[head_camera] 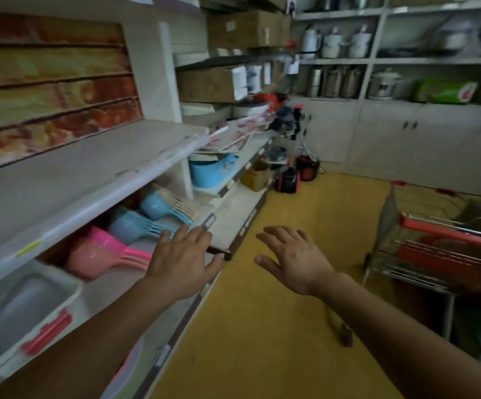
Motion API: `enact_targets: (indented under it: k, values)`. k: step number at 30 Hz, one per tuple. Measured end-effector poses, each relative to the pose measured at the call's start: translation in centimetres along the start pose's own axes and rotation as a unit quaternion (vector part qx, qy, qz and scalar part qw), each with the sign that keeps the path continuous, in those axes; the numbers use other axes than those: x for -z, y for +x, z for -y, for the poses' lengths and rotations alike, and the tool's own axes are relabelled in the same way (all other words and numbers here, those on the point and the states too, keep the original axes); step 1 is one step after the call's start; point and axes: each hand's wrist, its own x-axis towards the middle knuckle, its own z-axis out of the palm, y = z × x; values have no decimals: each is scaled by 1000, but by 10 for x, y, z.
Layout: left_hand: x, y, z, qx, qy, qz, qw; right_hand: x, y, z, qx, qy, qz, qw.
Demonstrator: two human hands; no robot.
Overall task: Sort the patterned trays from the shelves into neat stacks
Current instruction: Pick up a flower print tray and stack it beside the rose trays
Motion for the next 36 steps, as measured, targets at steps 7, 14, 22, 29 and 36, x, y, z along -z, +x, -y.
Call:
enact_targets:
  k: [7,14,22,29,36]
  values:
    - [-28,110,-25,-42,-35,5,999,-6,47,-70,-86,-22,5,996]
    - [-50,227,-24,-71,-51,9,996,0,123,-135,-135,-41,6,990]
    - [-76,336,-40,-99,-31,31,994,-8,184,-204,-190,-17,-14,982]
    - [-90,428,-83,-92,-10,38,995,-24,228,-305,-208,2,-19,978]
    - [-73,523,-133,-58,-1,6,998,-13,281,-410,-171,17,-29,985]
